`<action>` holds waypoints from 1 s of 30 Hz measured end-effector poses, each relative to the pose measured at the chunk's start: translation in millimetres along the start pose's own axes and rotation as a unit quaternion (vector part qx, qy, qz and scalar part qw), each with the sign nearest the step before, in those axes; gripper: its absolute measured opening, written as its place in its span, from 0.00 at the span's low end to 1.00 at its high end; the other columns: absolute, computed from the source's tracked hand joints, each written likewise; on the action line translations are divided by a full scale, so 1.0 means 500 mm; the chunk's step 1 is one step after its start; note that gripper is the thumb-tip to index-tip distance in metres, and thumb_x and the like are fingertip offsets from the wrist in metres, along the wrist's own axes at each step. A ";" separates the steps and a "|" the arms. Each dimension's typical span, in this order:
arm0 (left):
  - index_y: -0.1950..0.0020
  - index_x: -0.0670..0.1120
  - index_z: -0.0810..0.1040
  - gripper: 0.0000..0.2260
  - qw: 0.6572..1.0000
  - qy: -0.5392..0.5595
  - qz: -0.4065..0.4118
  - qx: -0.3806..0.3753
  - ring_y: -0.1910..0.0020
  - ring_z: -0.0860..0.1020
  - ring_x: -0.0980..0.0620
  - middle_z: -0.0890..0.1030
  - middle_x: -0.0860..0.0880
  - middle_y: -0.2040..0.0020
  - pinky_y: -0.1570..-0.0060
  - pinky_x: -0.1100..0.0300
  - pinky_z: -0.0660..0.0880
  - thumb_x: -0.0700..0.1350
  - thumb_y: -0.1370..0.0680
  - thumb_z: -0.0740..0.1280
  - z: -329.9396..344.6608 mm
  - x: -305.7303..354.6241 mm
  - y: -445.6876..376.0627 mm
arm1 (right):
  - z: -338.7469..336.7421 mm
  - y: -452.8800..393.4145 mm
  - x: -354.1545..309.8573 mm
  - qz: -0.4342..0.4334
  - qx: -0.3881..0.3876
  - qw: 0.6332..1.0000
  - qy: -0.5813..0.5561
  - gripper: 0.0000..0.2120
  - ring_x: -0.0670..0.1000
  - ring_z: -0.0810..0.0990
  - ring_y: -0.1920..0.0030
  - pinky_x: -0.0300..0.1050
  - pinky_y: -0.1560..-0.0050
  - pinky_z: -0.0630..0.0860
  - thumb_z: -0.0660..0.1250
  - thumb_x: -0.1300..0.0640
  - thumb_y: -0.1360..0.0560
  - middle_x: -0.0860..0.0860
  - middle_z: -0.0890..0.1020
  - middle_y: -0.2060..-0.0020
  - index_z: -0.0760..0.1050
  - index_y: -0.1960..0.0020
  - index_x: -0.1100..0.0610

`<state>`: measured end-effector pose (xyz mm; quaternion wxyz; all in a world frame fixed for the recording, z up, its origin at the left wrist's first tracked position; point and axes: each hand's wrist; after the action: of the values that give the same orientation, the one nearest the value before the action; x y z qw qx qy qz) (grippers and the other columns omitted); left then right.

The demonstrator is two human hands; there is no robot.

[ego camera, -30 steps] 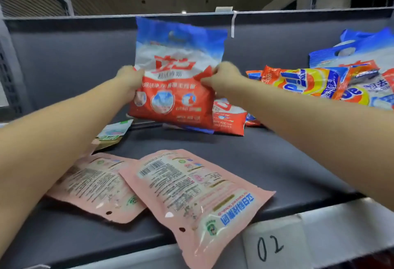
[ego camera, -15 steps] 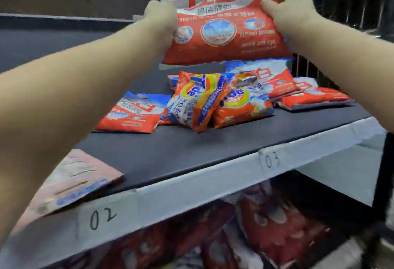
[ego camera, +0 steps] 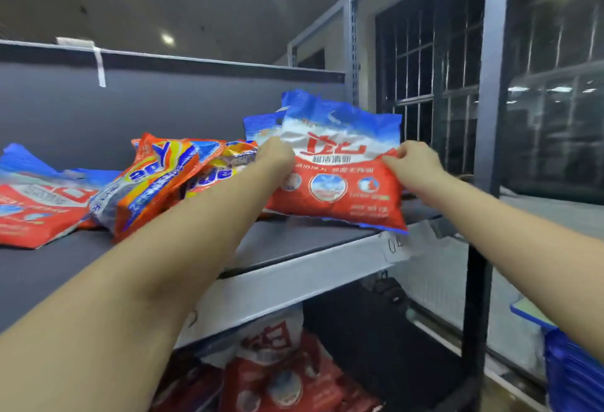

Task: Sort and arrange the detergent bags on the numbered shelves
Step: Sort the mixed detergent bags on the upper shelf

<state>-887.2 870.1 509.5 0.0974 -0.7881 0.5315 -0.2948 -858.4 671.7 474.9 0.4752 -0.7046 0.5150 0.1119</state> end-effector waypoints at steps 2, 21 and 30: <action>0.31 0.35 0.67 0.16 0.996 -0.086 0.011 -0.022 0.32 0.68 0.40 0.69 0.37 0.31 0.37 0.54 0.66 0.37 0.18 0.54 0.030 -0.016 0.000 | 0.022 -0.008 0.019 -0.004 -0.079 0.995 0.069 0.13 0.59 0.78 0.46 0.45 0.52 0.71 0.63 0.56 0.23 0.59 0.81 0.50 0.78 0.47 0.65; 0.30 0.34 0.66 0.18 0.996 -0.086 -0.006 -0.037 0.33 0.68 0.39 0.68 0.36 0.31 0.35 0.50 0.65 0.40 0.16 0.48 0.016 -0.040 0.067 | 0.046 0.002 0.034 -0.055 -0.055 0.991 0.111 0.14 0.64 0.75 0.43 0.48 0.52 0.69 0.59 0.56 0.22 0.65 0.78 0.44 0.74 0.43 0.66; 0.42 0.40 0.74 0.11 0.980 -0.139 0.115 0.084 0.44 0.75 0.41 0.77 0.41 0.43 0.56 0.55 0.66 0.43 0.20 0.56 -0.067 -0.044 0.096 | 0.012 -0.014 -0.106 -0.161 -0.008 0.978 0.129 0.13 0.64 0.74 0.43 0.52 0.48 0.71 0.59 0.58 0.23 0.63 0.78 0.44 0.72 0.41 0.63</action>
<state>-949.5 875.3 506.1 0.2695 -0.7438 0.5735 -0.2125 -874.2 709.2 509.8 0.4112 -0.7905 0.4506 -0.0542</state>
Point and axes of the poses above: each hand's wrist, its own y-axis away from the middle knuckle, its own z-axis out of the palm, x = y × z
